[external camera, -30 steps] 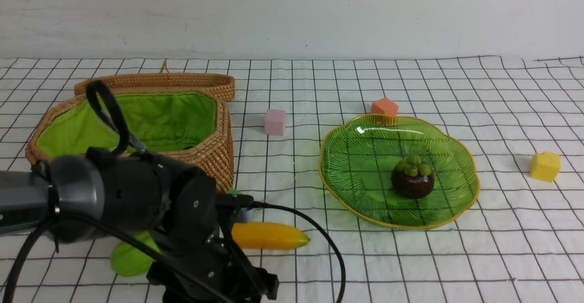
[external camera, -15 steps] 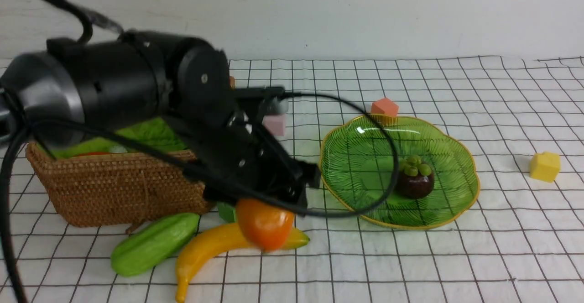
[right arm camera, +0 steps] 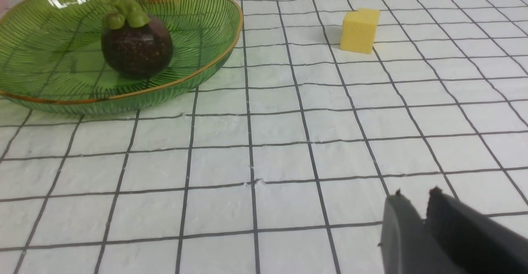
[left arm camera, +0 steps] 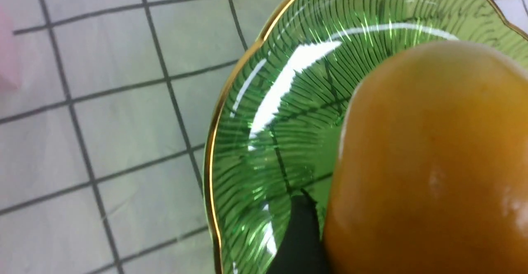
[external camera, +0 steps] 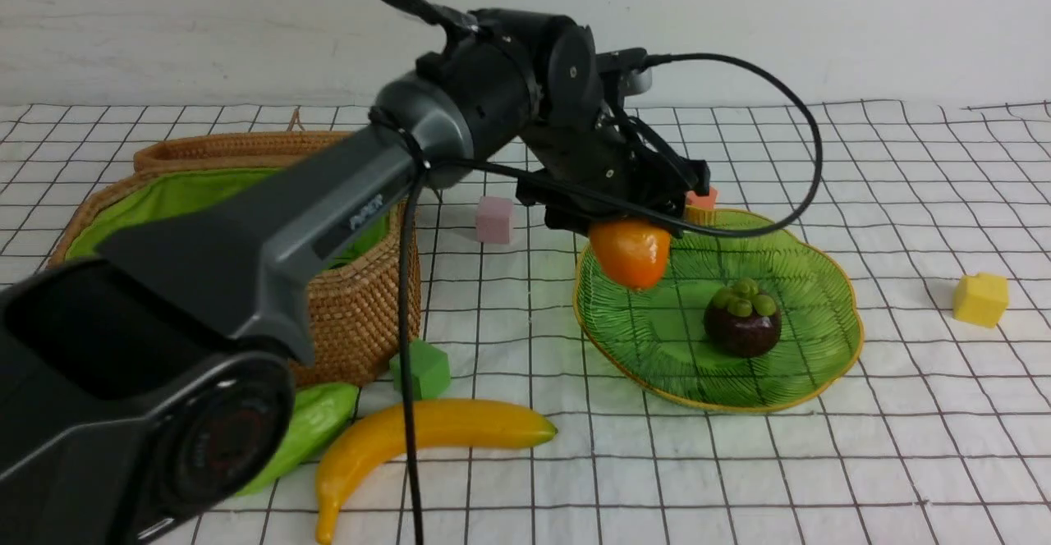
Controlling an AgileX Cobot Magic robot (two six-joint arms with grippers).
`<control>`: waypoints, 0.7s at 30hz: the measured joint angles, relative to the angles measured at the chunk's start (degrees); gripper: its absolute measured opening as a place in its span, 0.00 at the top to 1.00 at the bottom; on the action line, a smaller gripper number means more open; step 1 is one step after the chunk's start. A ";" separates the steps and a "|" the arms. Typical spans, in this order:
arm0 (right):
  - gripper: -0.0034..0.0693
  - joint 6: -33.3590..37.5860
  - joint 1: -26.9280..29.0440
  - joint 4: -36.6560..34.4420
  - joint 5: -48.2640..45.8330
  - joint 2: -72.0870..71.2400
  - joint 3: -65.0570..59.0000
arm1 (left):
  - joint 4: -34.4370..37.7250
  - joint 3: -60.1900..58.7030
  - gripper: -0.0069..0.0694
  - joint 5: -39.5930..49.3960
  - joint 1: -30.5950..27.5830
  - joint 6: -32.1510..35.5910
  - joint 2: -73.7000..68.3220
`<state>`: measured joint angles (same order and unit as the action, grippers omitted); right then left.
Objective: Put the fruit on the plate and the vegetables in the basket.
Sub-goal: Grab the mango with your left arm and place it on the right plate, then use the left arm to grab a banana and put it into the right plate
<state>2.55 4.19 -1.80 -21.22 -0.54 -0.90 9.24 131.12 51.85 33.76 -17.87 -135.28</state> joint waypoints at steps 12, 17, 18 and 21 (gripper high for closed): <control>0.78 0.00 0.00 0.00 0.00 0.00 0.00 | 0.48 2.02 0.03 7.75 -0.14 4.95 -1.65; 0.77 0.00 0.00 0.00 0.00 0.00 0.00 | -0.37 1.13 0.06 18.26 -2.57 16.74 6.30; 0.77 0.00 0.00 0.00 0.00 0.00 0.00 | -0.49 -0.06 0.07 18.38 -3.03 18.20 8.84; 0.76 0.00 0.00 0.00 0.00 0.00 0.00 | -1.34 -5.75 0.11 18.49 -3.84 23.49 14.88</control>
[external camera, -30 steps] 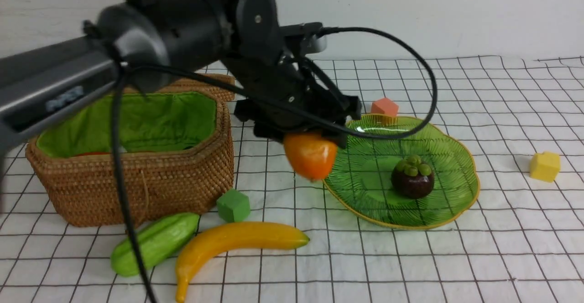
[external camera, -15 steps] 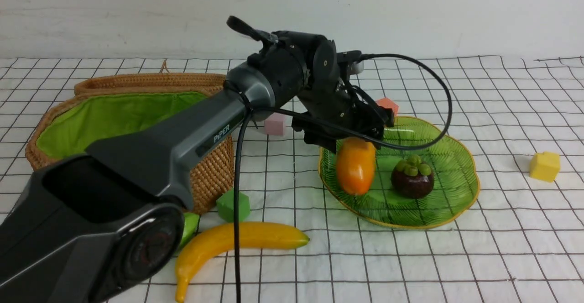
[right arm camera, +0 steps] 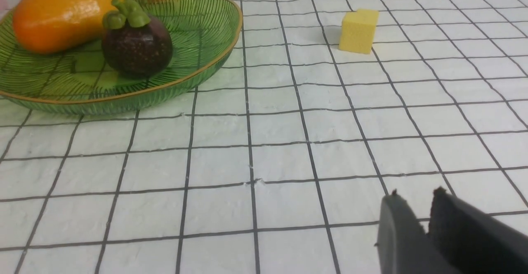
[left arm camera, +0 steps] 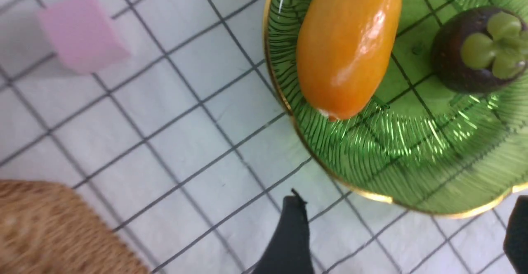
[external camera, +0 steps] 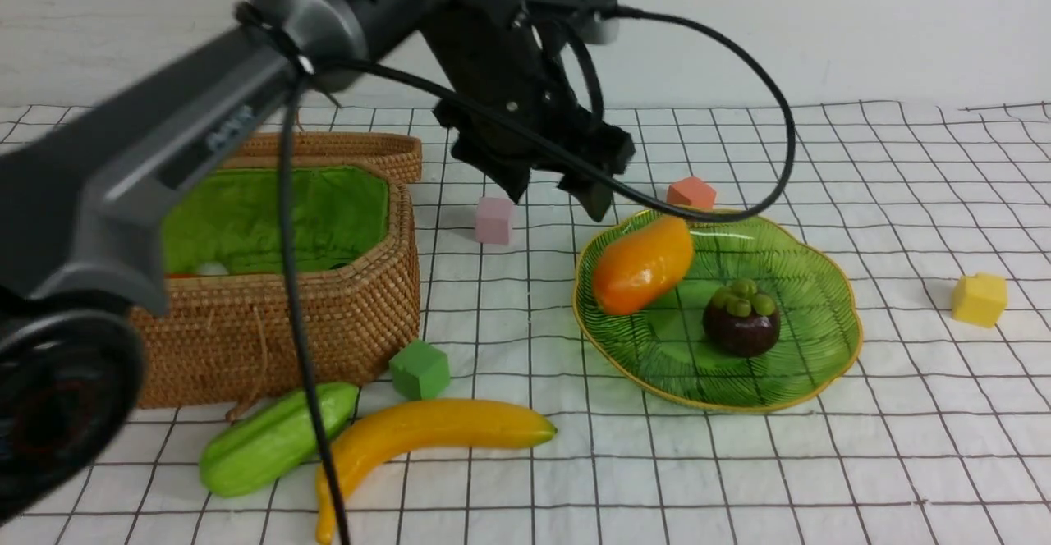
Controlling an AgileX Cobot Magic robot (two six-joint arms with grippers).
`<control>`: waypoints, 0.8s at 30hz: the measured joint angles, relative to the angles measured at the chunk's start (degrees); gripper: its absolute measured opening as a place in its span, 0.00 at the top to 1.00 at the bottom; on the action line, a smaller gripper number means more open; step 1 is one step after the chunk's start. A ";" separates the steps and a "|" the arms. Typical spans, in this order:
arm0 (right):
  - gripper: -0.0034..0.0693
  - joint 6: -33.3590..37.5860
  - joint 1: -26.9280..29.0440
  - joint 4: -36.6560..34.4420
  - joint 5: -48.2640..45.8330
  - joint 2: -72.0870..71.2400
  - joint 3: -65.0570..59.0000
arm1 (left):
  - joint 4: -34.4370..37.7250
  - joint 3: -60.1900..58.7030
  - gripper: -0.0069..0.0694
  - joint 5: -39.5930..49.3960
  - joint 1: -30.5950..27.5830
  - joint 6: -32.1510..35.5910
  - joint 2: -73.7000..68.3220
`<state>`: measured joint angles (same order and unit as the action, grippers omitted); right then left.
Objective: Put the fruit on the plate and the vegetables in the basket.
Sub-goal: Use the left arm to grab a banana and put it into the right plate
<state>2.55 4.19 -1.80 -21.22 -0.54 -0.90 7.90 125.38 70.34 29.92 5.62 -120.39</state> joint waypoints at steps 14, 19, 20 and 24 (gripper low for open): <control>0.73 0.00 0.00 -0.11 0.00 0.00 0.00 | 0.15 -45.19 0.33 -15.05 -0.20 54.96 16.37; 0.73 0.00 0.00 -0.11 0.00 0.00 0.00 | 2.30 -45.81 0.35 -18.96 -0.20 58.85 12.02; 0.73 0.00 0.00 -0.11 0.00 0.00 0.00 | 2.74 -45.82 0.35 -19.41 -0.20 59.39 11.29; 0.72 0.00 0.00 -0.11 0.00 0.00 0.00 | 3.23 -45.82 0.35 -21.53 -0.20 59.94 8.89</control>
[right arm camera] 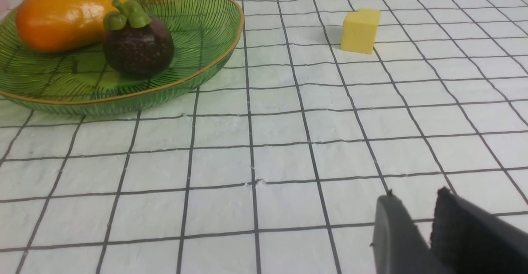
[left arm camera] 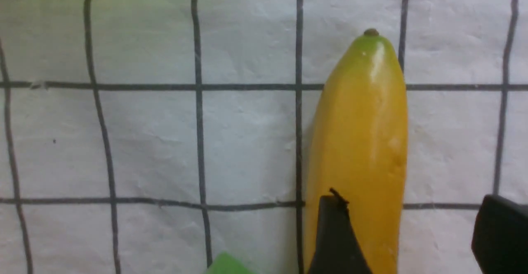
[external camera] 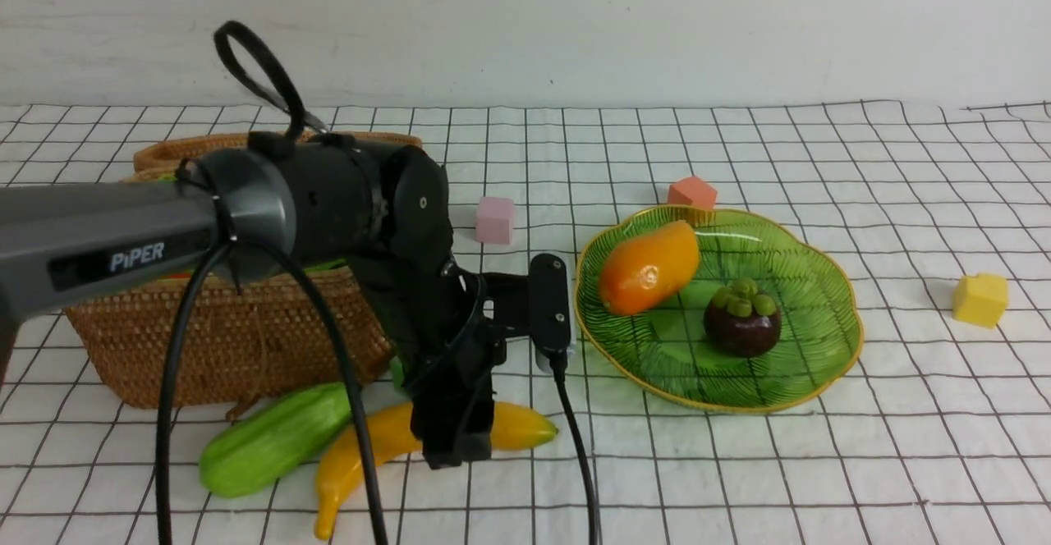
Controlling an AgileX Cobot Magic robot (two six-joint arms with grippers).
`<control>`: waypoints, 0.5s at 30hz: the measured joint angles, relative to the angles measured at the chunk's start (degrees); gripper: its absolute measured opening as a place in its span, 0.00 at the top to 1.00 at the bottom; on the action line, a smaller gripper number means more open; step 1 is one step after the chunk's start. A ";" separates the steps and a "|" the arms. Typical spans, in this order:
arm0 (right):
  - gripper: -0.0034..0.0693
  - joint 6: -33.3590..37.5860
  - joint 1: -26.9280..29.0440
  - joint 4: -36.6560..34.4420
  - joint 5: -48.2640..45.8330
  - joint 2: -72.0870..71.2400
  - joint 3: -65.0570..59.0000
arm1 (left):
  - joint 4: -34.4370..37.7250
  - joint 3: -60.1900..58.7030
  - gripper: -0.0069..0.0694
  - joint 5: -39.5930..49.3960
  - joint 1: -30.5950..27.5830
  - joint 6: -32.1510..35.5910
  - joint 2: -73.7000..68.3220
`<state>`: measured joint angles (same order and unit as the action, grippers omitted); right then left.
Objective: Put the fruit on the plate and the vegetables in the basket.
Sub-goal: Use the left arm to grab a banana and put it into the right plate
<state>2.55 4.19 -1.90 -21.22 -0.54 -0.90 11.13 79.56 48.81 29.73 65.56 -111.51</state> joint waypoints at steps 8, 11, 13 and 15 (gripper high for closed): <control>0.70 0.00 0.00 0.00 0.00 0.00 0.00 | 0.15 0.00 0.37 -0.94 0.00 -0.65 -2.98; 0.70 0.00 0.00 0.00 0.00 0.00 0.00 | 0.15 0.00 0.42 -1.00 0.00 -1.46 -2.97; 0.70 0.00 0.00 0.00 0.00 0.00 0.00 | 0.15 0.00 0.51 -1.00 0.00 -3.25 -2.97; 0.69 0.00 0.00 0.00 0.00 0.00 0.00 | 0.15 0.00 0.51 -0.70 0.00 -4.42 -2.97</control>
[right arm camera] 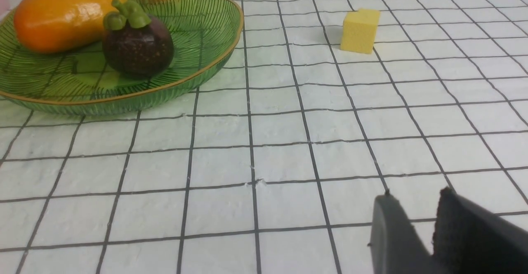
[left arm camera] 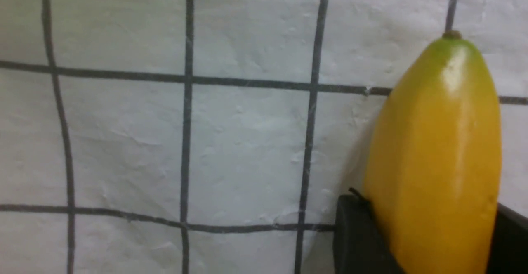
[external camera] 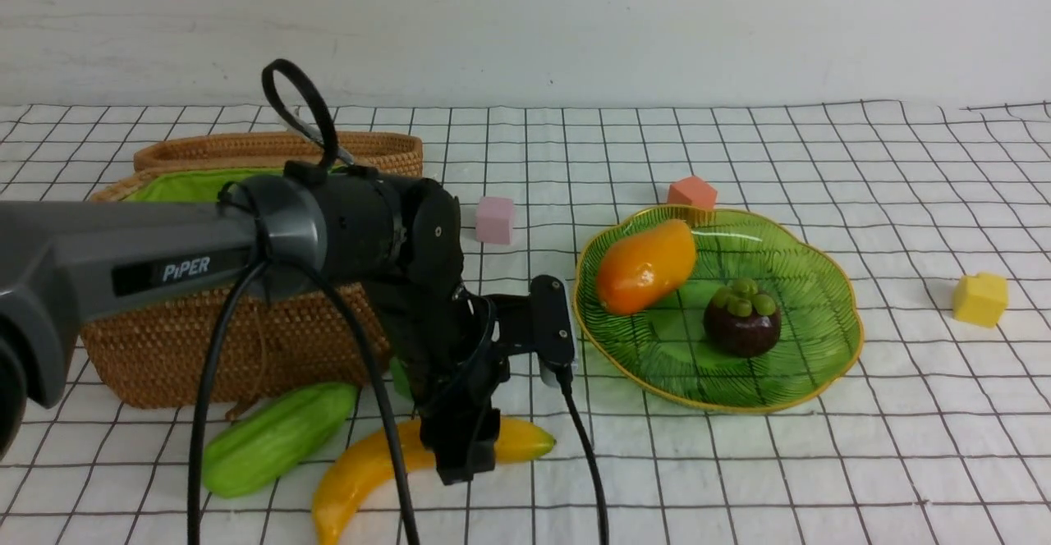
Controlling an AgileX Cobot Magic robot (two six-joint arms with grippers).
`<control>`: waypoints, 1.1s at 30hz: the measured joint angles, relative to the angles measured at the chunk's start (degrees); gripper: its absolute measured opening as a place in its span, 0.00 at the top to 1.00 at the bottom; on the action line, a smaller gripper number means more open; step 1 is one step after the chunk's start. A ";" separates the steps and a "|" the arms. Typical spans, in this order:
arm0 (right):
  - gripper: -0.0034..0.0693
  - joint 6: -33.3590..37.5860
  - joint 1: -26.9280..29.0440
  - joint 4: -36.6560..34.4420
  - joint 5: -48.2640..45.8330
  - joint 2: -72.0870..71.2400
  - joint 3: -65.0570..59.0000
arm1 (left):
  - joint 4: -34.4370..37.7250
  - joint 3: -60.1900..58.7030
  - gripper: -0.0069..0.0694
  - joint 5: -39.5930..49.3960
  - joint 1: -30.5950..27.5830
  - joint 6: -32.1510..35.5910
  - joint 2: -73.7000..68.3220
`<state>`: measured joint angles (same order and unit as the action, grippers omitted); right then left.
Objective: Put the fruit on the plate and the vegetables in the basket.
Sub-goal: Use the left arm to grab a banana and put it into the right plate
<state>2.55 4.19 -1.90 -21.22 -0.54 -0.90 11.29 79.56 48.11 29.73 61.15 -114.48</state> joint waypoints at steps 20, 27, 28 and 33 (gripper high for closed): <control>0.66 0.00 0.00 0.00 0.00 0.00 0.00 | 34.79 17.92 0.51 -14.72 0.97 -57.33 1.88; 0.65 0.08 0.00 0.00 0.00 0.00 0.00 | 36.13 19.87 0.51 -23.40 4.21 -63.16 -7.24; 0.65 0.07 0.00 0.00 0.00 0.00 0.00 | 36.13 19.87 0.51 -23.49 4.31 -63.16 -7.41; 0.64 0.07 0.00 0.00 0.00 0.00 0.00 | 34.88 19.87 0.44 -24.99 5.41 -60.83 -9.20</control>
<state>2.63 4.19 -1.90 -21.22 -0.54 -0.90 46.17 99.44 23.11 35.13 0.31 -123.68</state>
